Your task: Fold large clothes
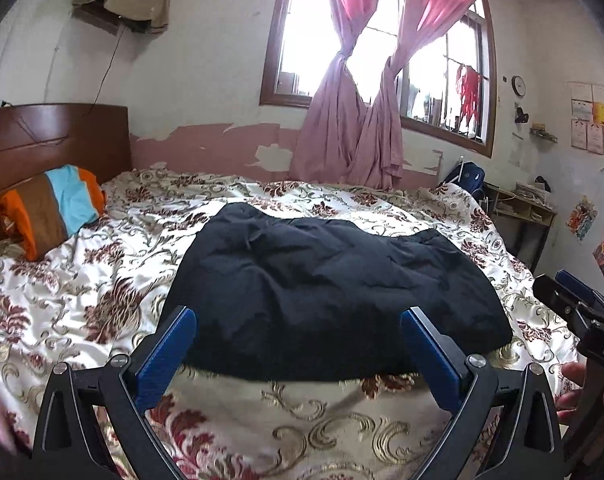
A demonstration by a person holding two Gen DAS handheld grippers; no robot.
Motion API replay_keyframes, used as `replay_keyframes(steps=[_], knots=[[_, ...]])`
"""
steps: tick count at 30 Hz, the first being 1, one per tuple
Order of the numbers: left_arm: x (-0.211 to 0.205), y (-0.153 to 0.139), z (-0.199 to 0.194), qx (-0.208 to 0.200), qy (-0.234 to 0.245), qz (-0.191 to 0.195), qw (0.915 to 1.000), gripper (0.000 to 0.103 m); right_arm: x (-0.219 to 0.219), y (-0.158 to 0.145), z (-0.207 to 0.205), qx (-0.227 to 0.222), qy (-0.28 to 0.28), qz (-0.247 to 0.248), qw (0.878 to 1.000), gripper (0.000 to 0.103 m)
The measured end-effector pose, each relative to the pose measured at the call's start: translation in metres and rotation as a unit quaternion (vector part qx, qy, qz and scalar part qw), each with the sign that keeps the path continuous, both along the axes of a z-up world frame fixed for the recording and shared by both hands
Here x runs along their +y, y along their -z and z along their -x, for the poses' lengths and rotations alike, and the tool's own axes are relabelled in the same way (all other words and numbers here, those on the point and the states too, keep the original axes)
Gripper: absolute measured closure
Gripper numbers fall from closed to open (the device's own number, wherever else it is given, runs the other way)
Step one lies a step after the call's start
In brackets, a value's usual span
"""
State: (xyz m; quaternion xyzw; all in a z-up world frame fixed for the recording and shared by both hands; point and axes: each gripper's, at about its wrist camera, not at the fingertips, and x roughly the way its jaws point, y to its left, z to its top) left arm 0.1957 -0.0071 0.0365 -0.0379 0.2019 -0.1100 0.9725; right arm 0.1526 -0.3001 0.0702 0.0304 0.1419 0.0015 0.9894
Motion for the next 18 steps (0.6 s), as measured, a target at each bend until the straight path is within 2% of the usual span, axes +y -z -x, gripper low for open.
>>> replay_keyframes(steps=[8, 13, 18], knots=[[0.011, 0.003, 0.029, 0.009, -0.008, 0.002, 0.9999, 0.0, 0.005, 0.007, 0.03, 0.008, 0.001, -0.021, 1.0, 0.002], [0.013, 0.003, 0.045, 0.016, -0.017, -0.015, 0.9996, 0.0, 0.01, 0.01, 0.047, 0.013, 0.001, -0.016, 1.0, 0.002], [0.018, 0.009, 0.056, 0.025, -0.018, -0.008, 0.9995, 0.0, 0.014, 0.012, 0.062, 0.014, 0.002, -0.004, 1.0, 0.002]])
